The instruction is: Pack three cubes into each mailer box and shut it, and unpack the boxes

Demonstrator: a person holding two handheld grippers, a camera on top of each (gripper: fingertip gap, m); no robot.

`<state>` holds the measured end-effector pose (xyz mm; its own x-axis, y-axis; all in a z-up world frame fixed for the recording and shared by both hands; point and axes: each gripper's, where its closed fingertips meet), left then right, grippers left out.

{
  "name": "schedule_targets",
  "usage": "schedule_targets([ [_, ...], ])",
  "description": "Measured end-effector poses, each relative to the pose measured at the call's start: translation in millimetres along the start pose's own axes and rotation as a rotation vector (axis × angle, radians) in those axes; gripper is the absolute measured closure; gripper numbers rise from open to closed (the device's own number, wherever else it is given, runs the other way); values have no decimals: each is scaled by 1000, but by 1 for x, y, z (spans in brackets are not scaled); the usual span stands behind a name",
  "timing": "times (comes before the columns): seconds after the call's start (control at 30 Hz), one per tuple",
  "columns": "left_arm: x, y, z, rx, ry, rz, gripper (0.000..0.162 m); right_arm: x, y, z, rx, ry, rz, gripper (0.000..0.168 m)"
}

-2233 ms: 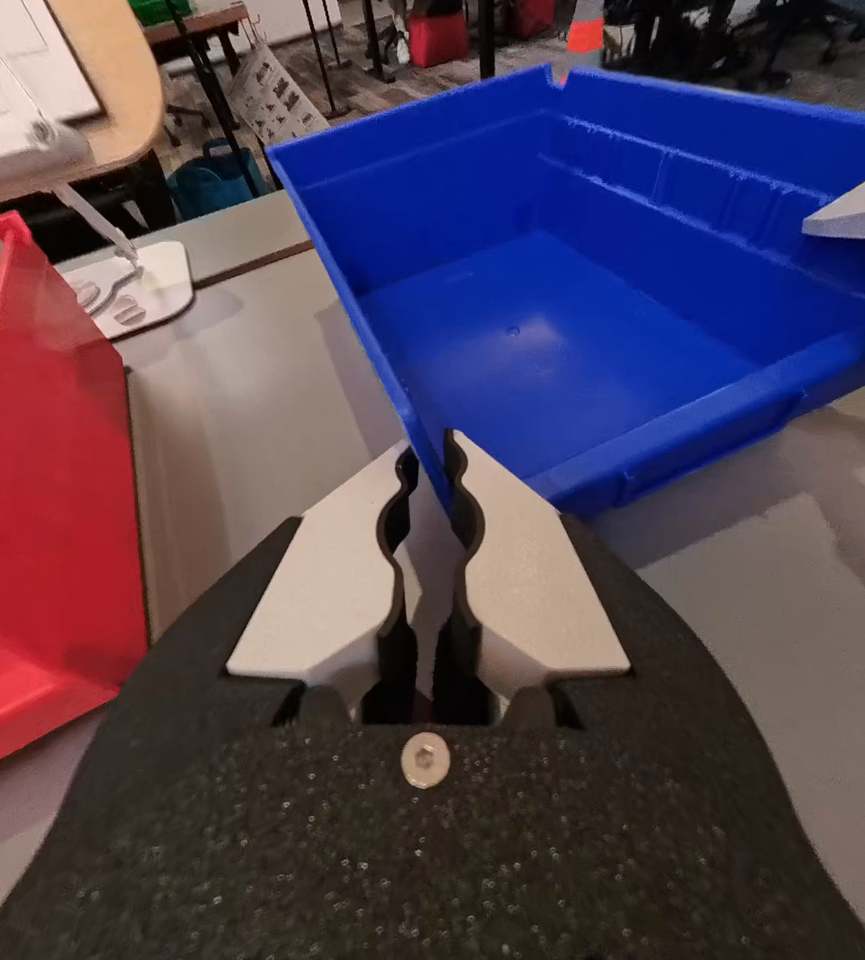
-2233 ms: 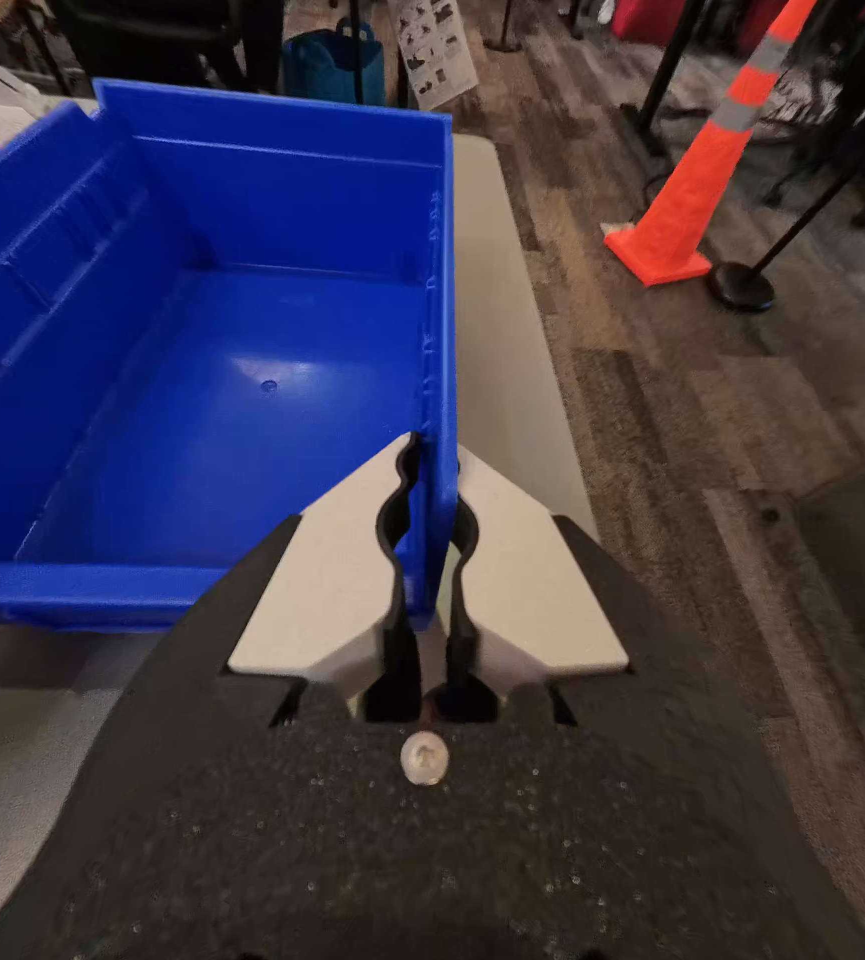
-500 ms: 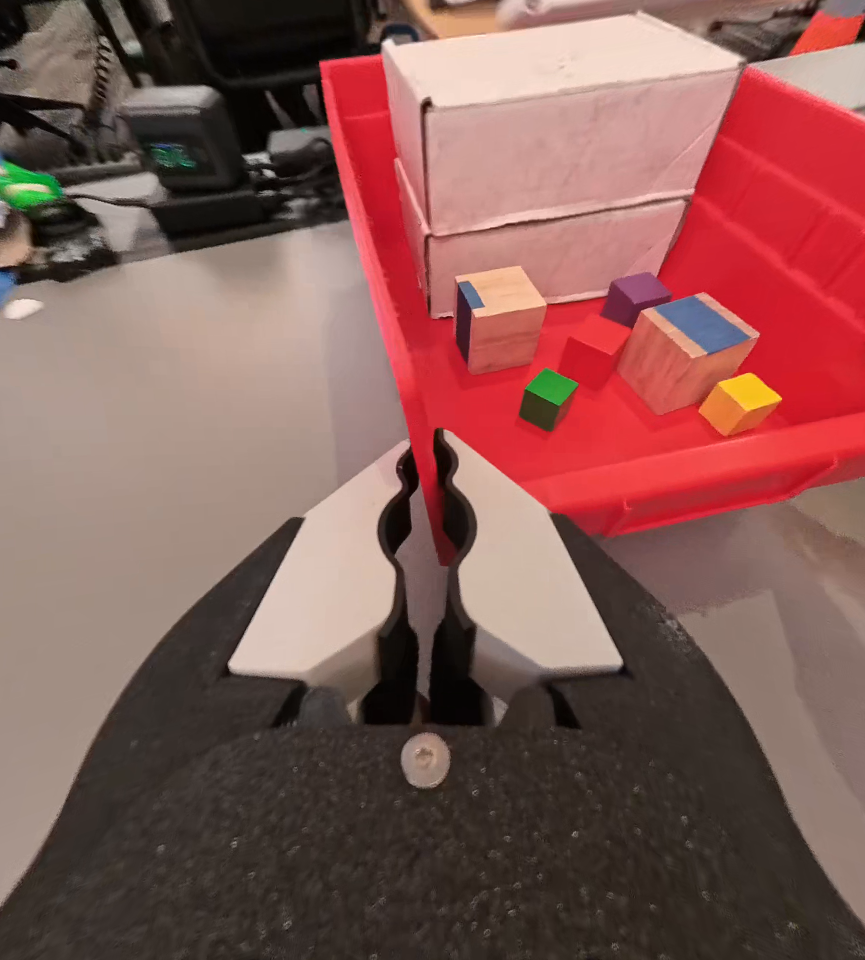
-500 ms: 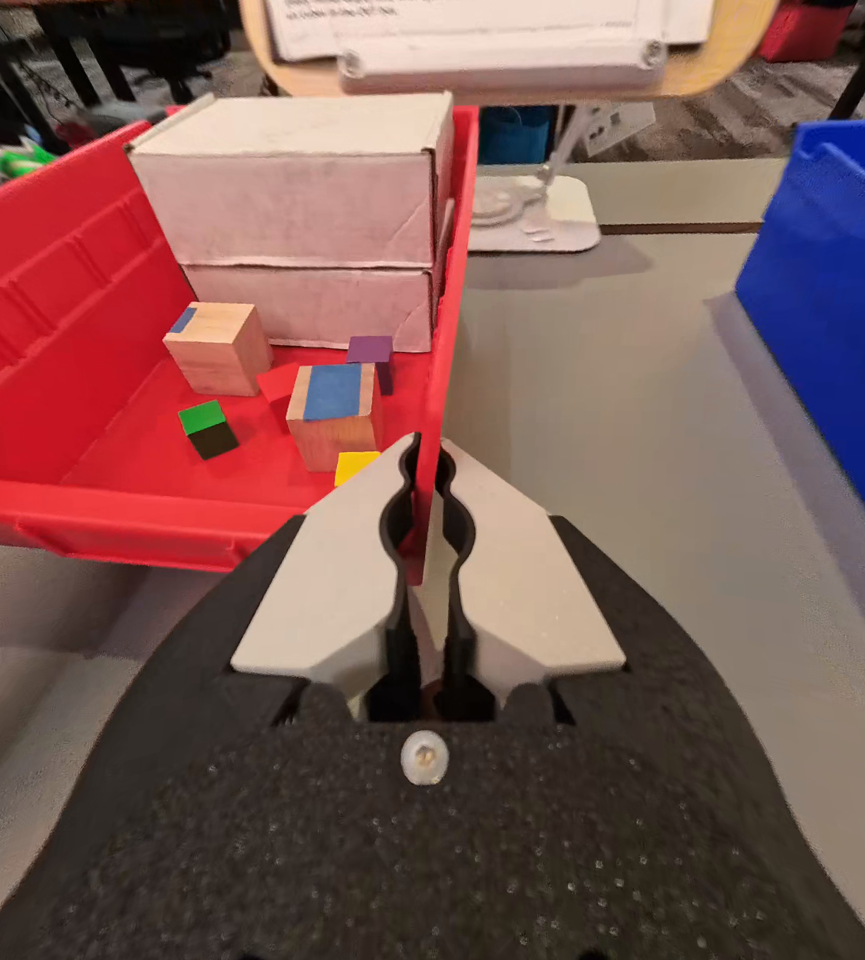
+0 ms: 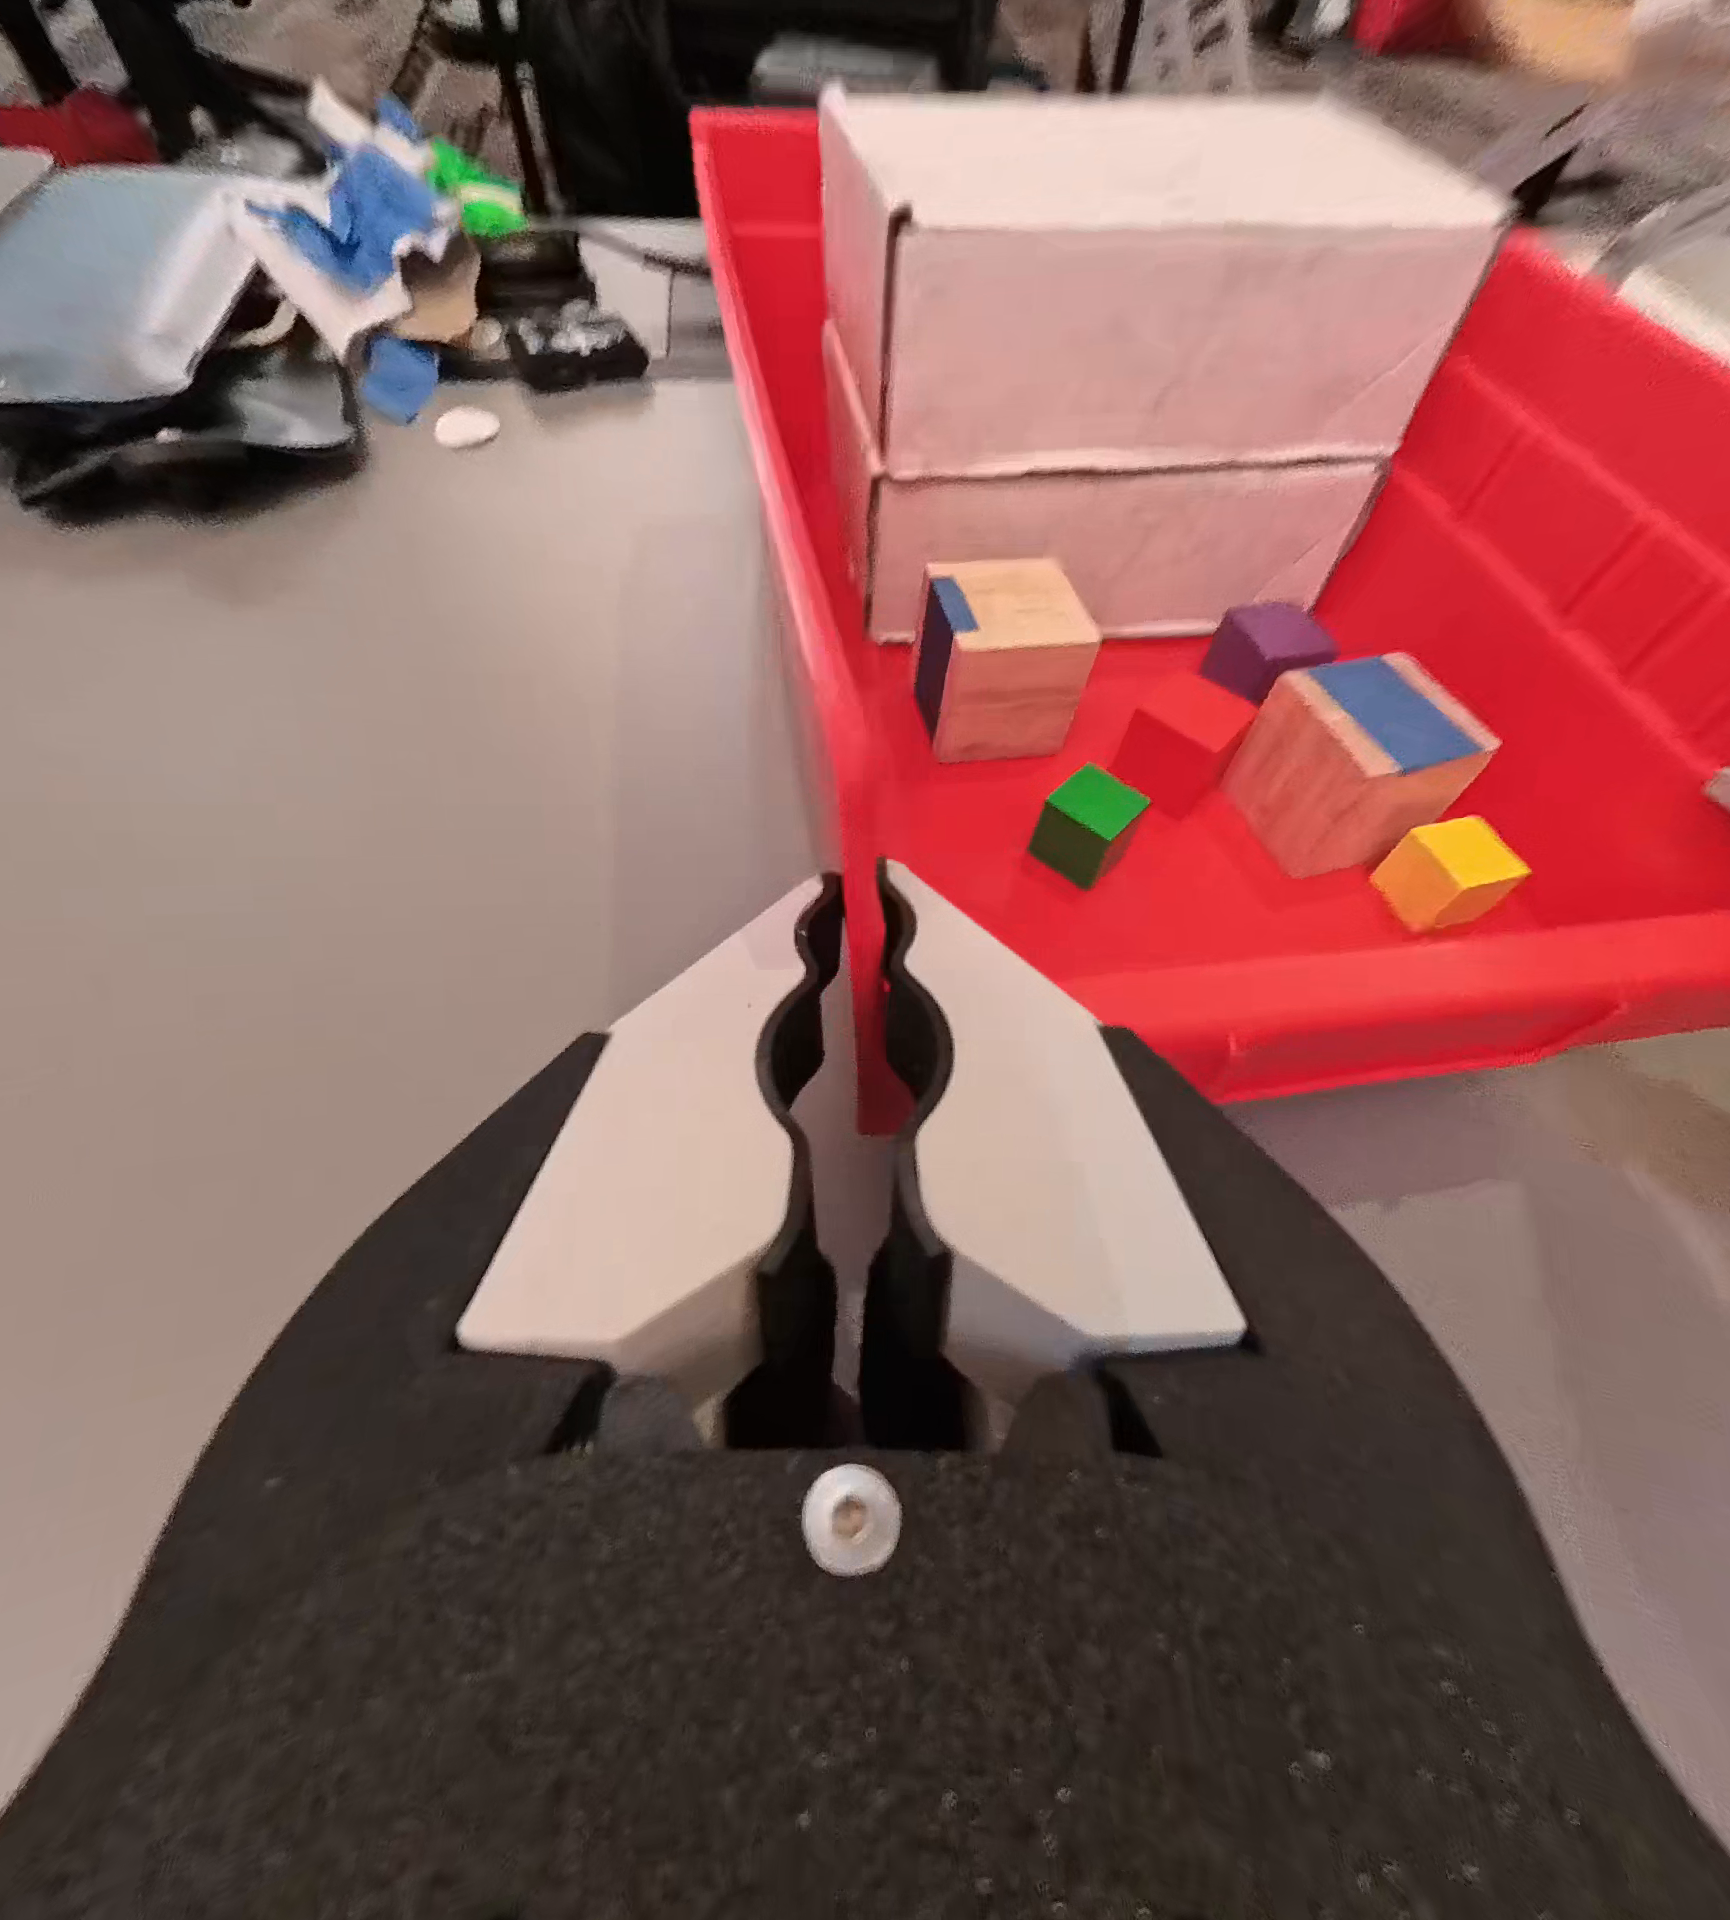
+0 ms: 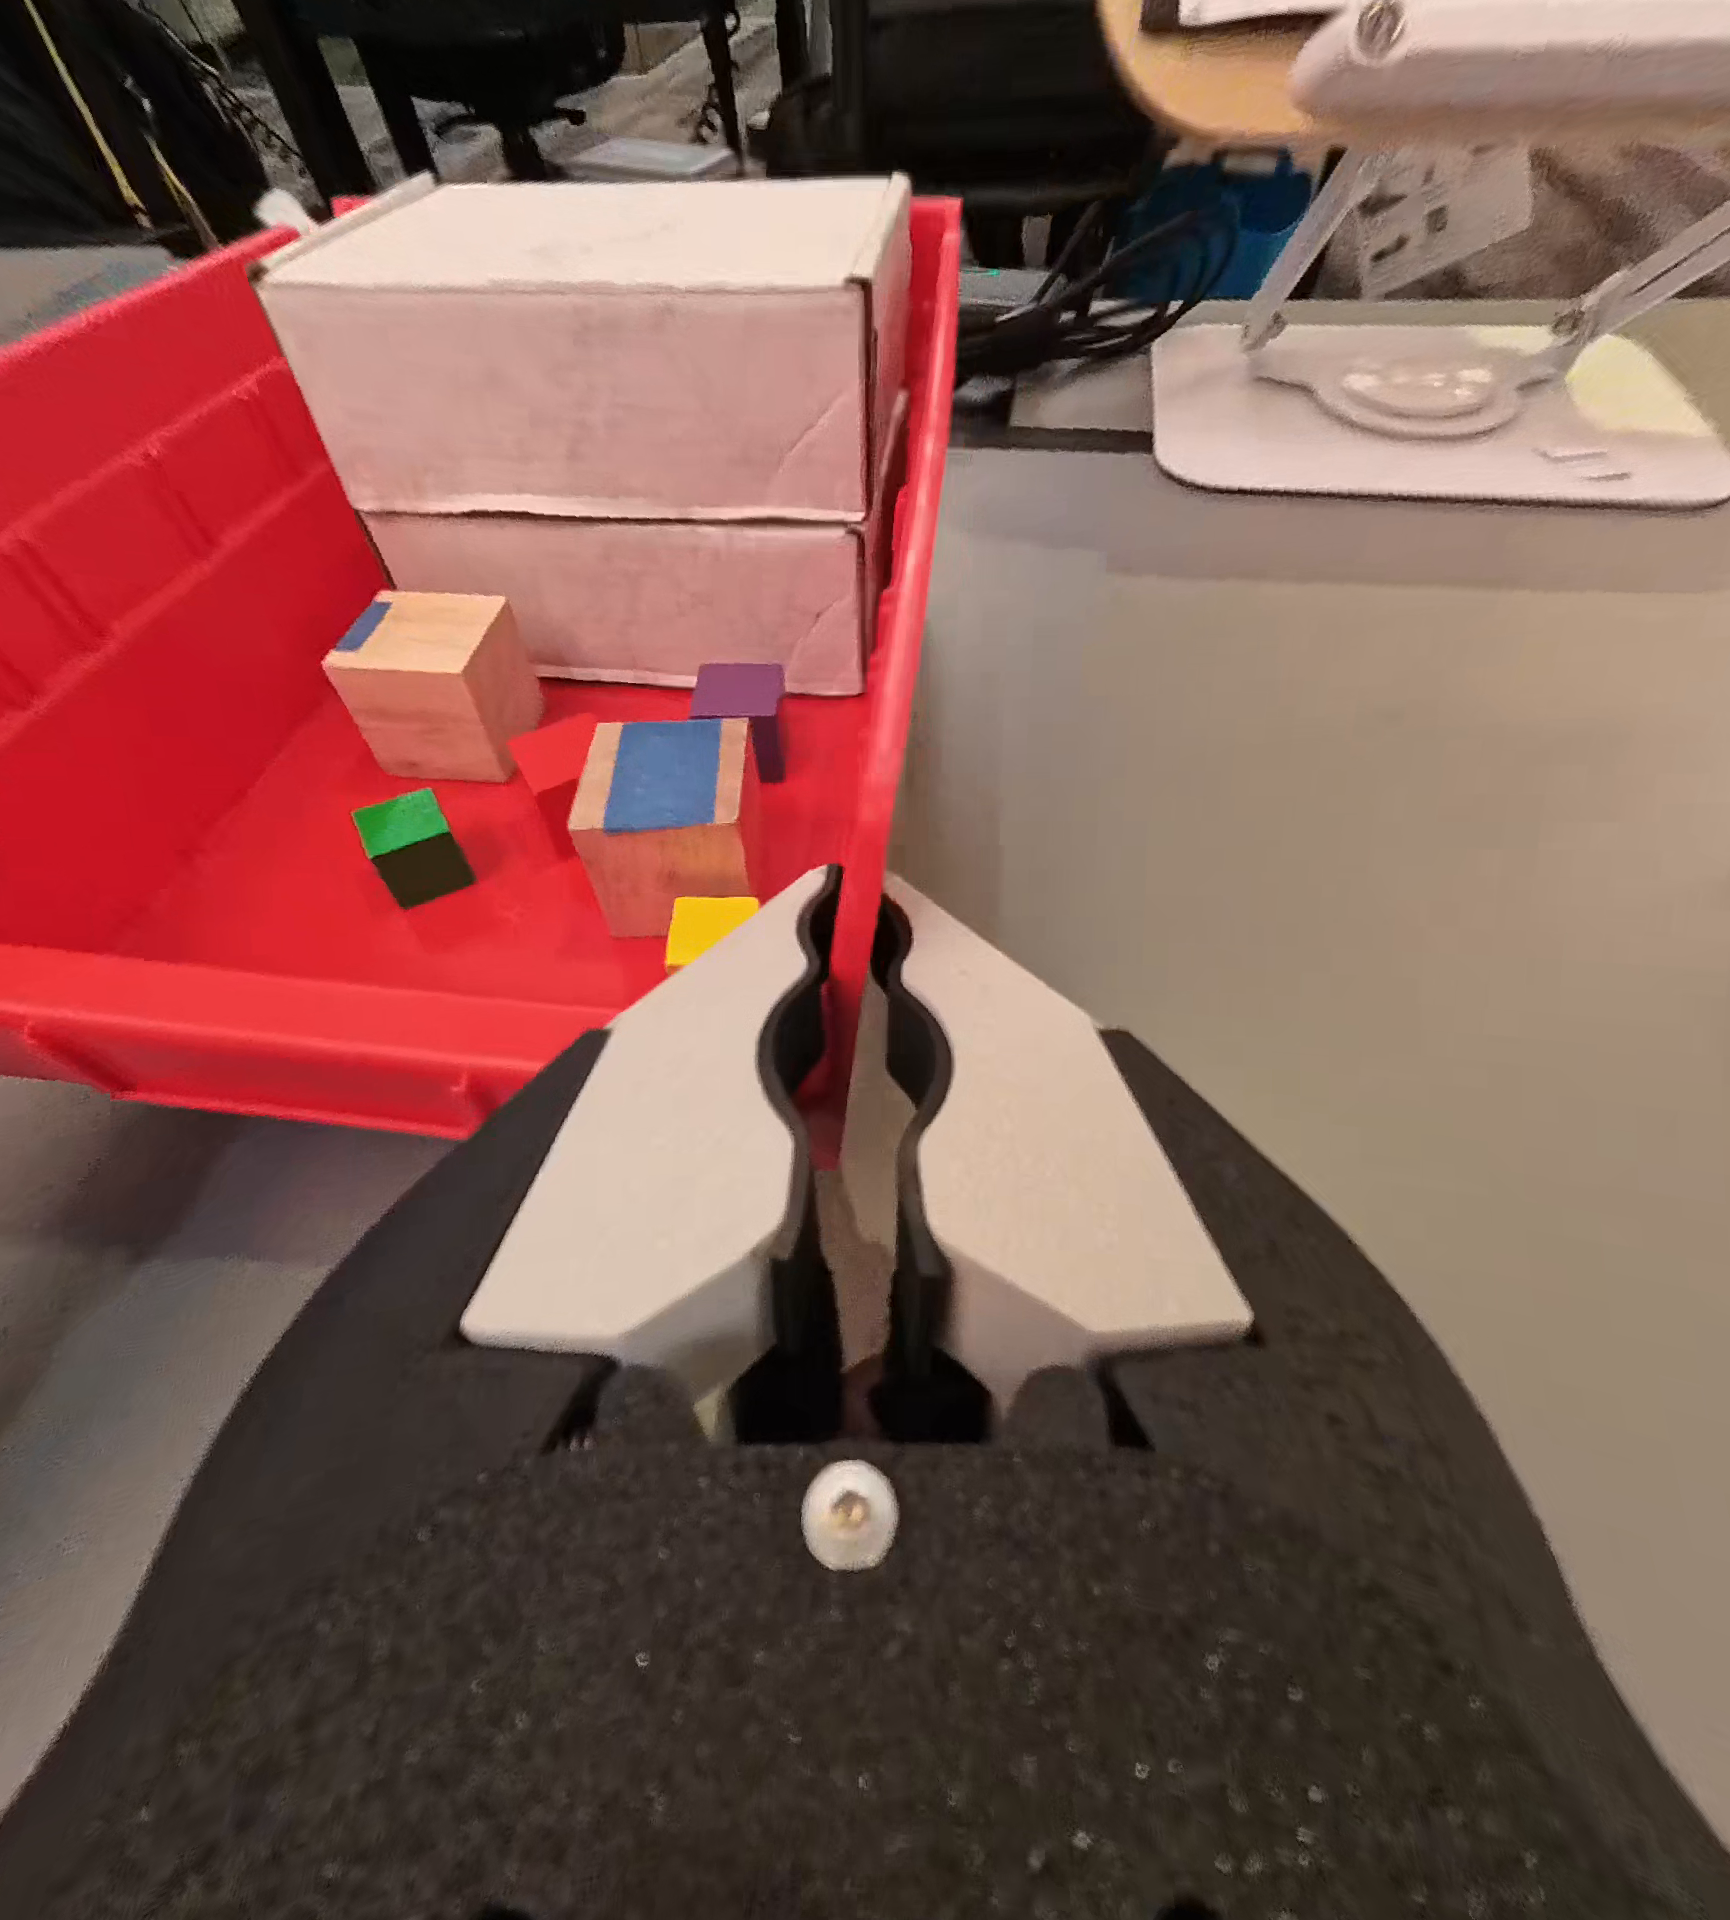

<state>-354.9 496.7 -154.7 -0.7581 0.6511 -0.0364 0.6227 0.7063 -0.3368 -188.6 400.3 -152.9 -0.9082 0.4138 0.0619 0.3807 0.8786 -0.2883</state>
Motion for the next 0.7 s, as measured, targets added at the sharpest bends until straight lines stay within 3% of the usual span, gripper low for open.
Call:
schedule_targets([
  [0.07,5,5,14,56,24,-51,160,5,2,12,24,70,-60,163],
  [0.17,4,4,12,67,15,-87,160,7,1,12,19,89,-125,160],
  [0.23,2,1,9,62,-4,-89,151,9,-7,11,50,114,-220,155],
  [0.3,4,-7,-3,40,-86,-110,141,6,-27,4,79,156,-367,134],
  [0.37,7,-21,-25,-19,-175,-123,131,-10,-54,3,145,218,-506,125],
  [0.5,0,-53,-55,-141,-274,-115,125,-79,-107,3,196,280,-655,109],
  [0.7,-80,-68,-26,-63,-348,66,124,-232,-145,-24,34,164,-430,103],
])
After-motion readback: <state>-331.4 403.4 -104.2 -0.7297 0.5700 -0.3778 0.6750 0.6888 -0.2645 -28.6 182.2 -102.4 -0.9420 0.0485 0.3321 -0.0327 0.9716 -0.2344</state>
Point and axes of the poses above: each gripper's, where its closed fingertips meet, y out along the fingers, z out of its underside, x = y × z across the jaws, and after that the axes turned 6 degrees about -x, right-handed
